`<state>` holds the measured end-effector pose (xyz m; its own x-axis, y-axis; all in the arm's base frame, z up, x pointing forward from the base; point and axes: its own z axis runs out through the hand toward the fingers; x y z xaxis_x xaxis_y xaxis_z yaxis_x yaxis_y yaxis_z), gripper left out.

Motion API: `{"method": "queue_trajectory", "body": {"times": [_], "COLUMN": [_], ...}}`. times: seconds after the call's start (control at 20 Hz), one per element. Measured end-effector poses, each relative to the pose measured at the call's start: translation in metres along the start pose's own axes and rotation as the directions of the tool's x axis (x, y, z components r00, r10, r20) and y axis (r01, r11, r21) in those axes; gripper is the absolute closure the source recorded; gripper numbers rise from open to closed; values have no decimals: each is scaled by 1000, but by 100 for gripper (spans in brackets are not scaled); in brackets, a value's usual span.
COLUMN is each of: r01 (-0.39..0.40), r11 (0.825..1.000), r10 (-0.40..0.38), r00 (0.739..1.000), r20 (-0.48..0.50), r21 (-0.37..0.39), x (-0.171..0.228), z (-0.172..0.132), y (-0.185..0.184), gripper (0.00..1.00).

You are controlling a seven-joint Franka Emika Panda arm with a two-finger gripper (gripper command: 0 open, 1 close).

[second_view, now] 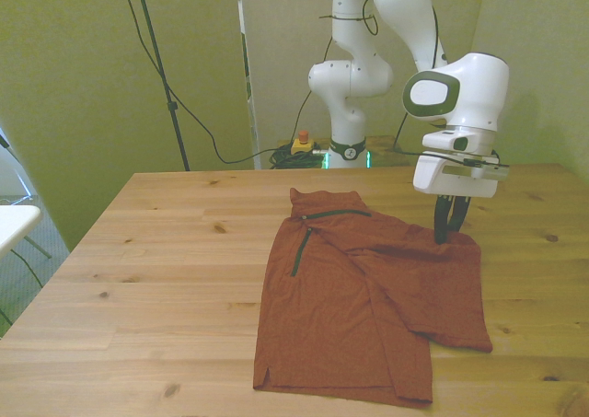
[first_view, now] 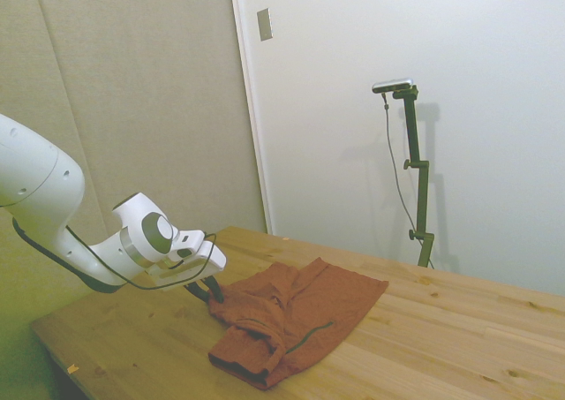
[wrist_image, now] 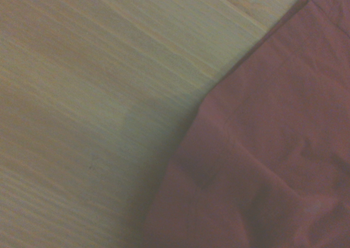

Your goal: Fold the shorts

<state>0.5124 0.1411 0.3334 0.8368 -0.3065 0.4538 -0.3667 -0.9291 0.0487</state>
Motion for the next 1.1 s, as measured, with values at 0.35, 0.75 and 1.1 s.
{"method": "queue_trajectory", "body": {"times": [0.35, 0.75, 1.1], "r01": [0, -95, -272], "r11": [1000, 995, 962], "r10": [0, 96, 274], "r00": [1000, 995, 956], "r20": [4, -35, -101], "r21": [-1, 32, 27], "x": [0, 32, 115], "z": [2, -28, -64], "y": [0, 21, 141], "gripper": [100, 100, 100]}}
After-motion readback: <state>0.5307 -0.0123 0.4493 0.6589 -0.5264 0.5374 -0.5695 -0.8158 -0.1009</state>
